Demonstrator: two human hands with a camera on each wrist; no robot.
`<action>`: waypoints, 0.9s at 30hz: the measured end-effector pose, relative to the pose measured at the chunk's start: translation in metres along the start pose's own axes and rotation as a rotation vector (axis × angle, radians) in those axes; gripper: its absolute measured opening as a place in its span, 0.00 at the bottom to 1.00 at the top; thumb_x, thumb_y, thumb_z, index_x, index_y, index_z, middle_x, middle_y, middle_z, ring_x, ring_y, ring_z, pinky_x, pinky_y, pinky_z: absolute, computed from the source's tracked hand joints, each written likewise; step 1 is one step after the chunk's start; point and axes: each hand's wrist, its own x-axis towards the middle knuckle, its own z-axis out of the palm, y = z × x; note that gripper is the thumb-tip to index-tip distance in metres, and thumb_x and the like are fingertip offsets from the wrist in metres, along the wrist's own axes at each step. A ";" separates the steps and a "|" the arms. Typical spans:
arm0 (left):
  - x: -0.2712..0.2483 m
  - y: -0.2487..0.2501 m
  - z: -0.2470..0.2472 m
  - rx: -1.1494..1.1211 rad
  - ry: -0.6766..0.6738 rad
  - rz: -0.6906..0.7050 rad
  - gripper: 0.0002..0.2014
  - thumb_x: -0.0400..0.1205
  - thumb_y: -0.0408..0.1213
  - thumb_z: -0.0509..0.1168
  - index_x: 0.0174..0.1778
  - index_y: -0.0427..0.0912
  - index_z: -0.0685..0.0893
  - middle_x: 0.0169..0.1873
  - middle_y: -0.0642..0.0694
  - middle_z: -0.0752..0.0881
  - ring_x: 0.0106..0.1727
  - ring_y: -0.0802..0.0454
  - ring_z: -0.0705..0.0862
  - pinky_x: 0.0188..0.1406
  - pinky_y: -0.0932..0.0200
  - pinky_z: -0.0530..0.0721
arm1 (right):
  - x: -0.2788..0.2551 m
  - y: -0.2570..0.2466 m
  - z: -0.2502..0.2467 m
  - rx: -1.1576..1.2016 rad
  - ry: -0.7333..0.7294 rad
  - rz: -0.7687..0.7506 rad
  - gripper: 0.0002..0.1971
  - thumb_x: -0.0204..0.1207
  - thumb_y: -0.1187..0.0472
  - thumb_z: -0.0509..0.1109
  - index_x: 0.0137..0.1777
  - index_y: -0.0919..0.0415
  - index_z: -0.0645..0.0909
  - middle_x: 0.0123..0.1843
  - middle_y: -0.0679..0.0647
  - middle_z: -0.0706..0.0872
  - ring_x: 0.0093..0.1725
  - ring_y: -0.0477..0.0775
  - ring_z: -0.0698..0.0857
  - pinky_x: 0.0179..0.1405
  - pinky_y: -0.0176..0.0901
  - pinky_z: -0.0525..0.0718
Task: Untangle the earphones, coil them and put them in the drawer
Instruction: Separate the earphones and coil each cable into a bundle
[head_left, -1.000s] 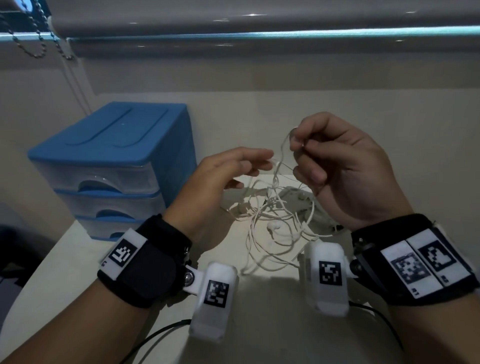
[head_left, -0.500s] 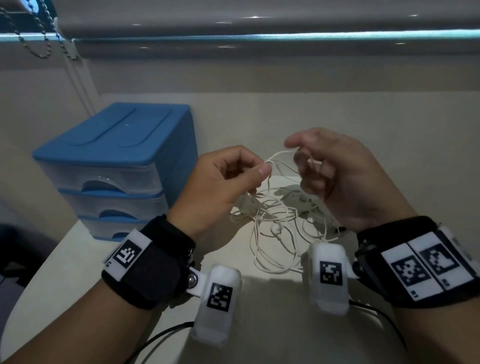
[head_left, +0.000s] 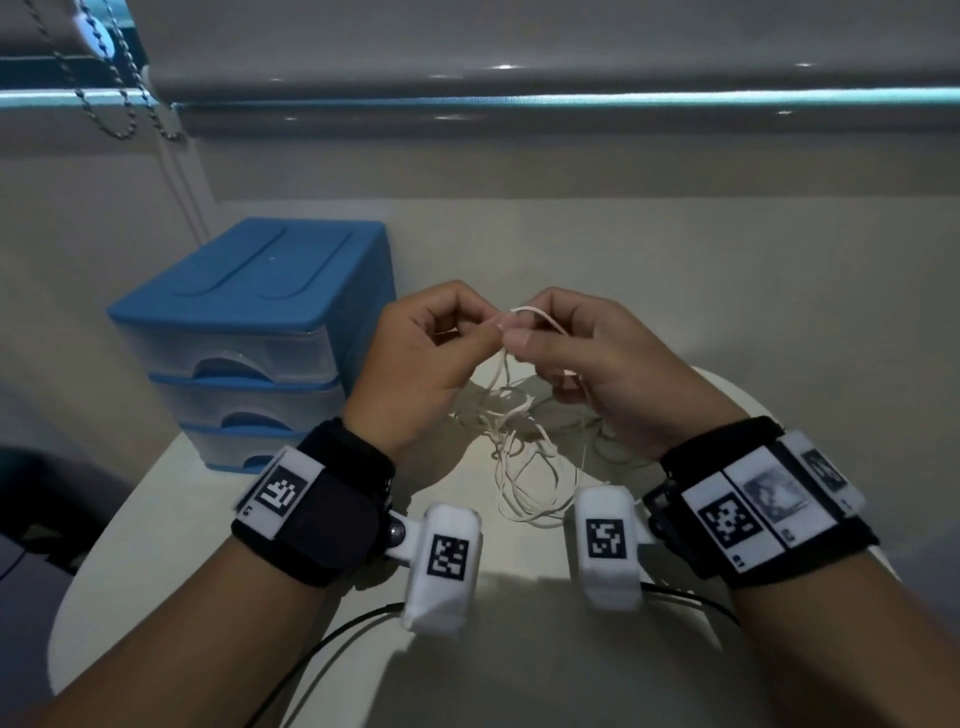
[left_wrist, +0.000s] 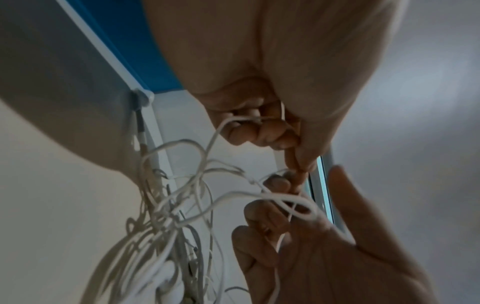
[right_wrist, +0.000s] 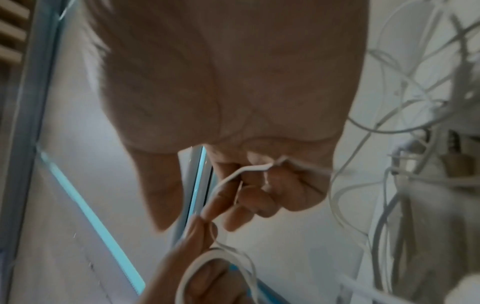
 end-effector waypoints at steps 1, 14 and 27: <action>0.000 0.001 0.002 -0.001 0.016 0.004 0.07 0.82 0.30 0.74 0.40 0.31 0.86 0.23 0.55 0.80 0.24 0.64 0.75 0.28 0.71 0.73 | 0.001 0.001 0.001 -0.043 -0.001 0.004 0.04 0.77 0.58 0.79 0.44 0.54 0.85 0.35 0.46 0.79 0.31 0.42 0.72 0.30 0.35 0.70; 0.007 0.073 -0.021 0.092 -0.037 0.049 0.05 0.83 0.37 0.73 0.44 0.40 0.91 0.26 0.53 0.76 0.26 0.63 0.71 0.29 0.71 0.71 | -0.016 -0.062 -0.022 -0.057 0.084 -0.074 0.16 0.84 0.59 0.68 0.32 0.54 0.81 0.43 0.53 0.90 0.45 0.48 0.80 0.46 0.45 0.71; 0.030 0.174 -0.065 0.246 -0.026 0.091 0.09 0.83 0.37 0.73 0.45 0.34 0.89 0.21 0.56 0.72 0.21 0.62 0.65 0.22 0.71 0.65 | -0.041 -0.108 -0.050 0.063 0.118 -0.016 0.15 0.86 0.60 0.61 0.36 0.53 0.75 0.40 0.53 0.87 0.41 0.49 0.83 0.46 0.50 0.72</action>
